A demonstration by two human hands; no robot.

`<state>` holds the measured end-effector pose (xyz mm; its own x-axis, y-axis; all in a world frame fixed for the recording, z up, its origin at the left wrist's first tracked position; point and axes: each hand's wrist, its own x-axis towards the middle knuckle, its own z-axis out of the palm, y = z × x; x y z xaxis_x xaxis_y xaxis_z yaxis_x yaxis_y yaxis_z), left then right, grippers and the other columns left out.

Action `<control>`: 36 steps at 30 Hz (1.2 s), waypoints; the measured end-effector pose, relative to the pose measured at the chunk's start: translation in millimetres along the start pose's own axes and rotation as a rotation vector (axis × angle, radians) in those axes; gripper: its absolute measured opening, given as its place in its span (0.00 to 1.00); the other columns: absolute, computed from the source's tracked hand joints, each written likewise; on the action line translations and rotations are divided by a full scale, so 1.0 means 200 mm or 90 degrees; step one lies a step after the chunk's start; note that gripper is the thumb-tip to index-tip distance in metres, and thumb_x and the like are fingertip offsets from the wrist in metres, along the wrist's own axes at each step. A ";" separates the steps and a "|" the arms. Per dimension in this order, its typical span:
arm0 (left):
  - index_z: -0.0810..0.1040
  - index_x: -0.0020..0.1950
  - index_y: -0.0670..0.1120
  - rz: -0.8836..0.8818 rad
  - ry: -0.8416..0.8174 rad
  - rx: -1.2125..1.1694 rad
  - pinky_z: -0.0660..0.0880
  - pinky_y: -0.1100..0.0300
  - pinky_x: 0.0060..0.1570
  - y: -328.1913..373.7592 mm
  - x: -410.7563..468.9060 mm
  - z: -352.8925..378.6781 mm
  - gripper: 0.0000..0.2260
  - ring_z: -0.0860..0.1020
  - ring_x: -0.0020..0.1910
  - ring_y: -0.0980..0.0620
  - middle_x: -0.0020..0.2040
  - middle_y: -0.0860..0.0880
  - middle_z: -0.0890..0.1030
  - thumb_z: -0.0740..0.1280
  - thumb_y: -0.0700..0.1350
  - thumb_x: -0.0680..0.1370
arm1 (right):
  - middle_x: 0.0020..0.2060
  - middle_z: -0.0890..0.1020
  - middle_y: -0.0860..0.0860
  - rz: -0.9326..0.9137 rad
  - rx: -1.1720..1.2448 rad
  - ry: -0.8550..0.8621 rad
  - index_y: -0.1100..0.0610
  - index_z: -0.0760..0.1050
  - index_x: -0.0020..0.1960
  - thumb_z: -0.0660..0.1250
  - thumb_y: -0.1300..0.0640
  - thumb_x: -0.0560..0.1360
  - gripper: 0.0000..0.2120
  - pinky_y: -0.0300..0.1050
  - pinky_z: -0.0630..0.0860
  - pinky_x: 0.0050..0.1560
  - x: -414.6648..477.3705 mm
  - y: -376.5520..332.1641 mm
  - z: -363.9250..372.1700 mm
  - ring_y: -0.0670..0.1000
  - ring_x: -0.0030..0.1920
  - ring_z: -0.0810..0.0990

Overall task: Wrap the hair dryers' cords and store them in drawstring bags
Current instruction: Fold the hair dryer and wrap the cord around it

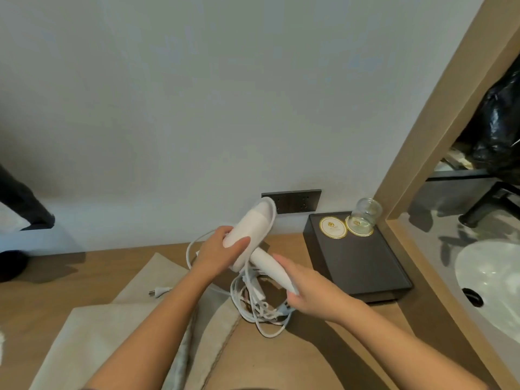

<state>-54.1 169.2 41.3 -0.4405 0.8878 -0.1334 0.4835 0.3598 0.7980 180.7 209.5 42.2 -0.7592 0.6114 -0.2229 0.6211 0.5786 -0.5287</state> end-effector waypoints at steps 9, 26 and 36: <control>0.69 0.64 0.50 -0.047 -0.095 -0.076 0.79 0.56 0.43 0.05 -0.10 -0.04 0.36 0.77 0.51 0.51 0.56 0.49 0.76 0.67 0.66 0.61 | 0.61 0.78 0.46 -0.029 -0.204 0.086 0.44 0.61 0.71 0.65 0.52 0.76 0.26 0.50 0.77 0.49 0.03 -0.02 -0.08 0.53 0.53 0.80; 0.69 0.40 0.43 -0.204 0.059 -1.023 0.76 0.58 0.39 0.19 0.02 -0.14 0.12 0.72 0.26 0.53 0.28 0.48 0.73 0.54 0.42 0.83 | 0.54 0.80 0.48 0.095 -0.314 0.220 0.50 0.66 0.65 0.64 0.50 0.77 0.18 0.46 0.70 0.38 0.03 0.02 -0.17 0.54 0.48 0.81; 0.78 0.41 0.40 -0.216 -0.052 -0.273 0.76 0.53 0.41 0.07 -0.05 -0.09 0.10 0.77 0.29 0.45 0.24 0.47 0.79 0.59 0.38 0.78 | 0.45 0.77 0.44 0.086 0.142 0.255 0.48 0.72 0.55 0.71 0.53 0.71 0.14 0.46 0.80 0.44 0.10 -0.06 -0.21 0.46 0.46 0.78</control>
<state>-56.5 160.1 65.5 -0.4501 0.7678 -0.4560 -0.0342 0.4954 0.8680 166.7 237.4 77.4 -0.5121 0.8589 0.0087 0.6189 0.3760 -0.6897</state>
